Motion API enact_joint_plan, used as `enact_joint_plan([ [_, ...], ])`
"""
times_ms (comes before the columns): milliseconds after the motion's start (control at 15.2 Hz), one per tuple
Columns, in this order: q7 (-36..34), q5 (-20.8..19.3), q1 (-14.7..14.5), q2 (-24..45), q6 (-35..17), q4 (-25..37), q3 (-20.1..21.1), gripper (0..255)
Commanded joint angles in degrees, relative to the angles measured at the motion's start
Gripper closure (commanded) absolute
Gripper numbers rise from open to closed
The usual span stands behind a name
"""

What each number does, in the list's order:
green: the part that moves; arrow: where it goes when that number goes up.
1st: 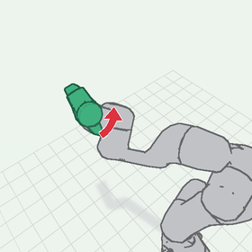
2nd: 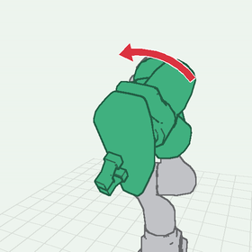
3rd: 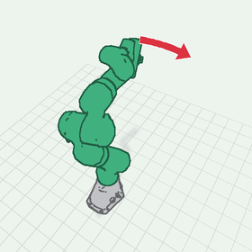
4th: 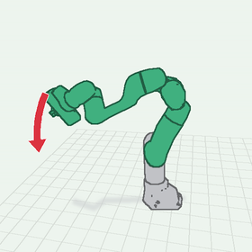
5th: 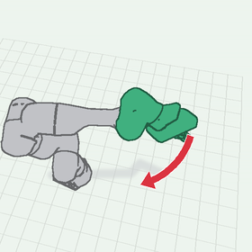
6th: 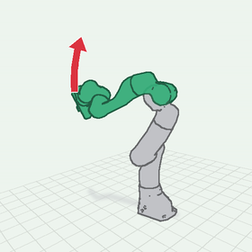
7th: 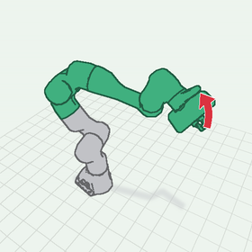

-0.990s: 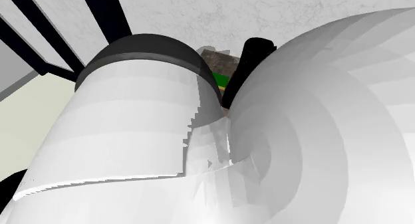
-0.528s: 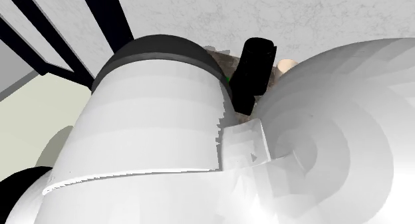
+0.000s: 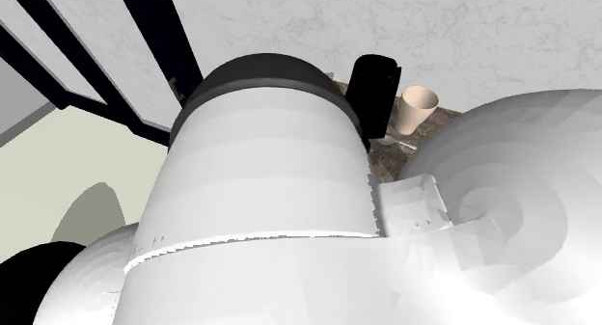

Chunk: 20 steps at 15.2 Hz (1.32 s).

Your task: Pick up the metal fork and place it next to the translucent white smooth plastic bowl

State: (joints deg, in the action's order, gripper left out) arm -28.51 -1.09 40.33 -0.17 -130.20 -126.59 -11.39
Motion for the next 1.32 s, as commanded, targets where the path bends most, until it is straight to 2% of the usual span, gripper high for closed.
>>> enact_joint_plan([
  [0, 0.08, 0.24, -0.02, 1.03, -1.60, -0.55, 0.02, 255],
  [462, 0.59, 1.03, 0.05, 4.04, -6.56, -2.55, 0.04, 255],
  [990, 0.59, 1.03, 0.05, 4.04, -6.56, -2.55, 0.04, 255],
  [1056, 0.59, 1.03, 0.05, 4.04, -6.56, -2.55, 0.04, 0],
  [1254, 0.59, 1.03, 0.05, 4.04, -6.56, -2.55, 0.04, 0],
])
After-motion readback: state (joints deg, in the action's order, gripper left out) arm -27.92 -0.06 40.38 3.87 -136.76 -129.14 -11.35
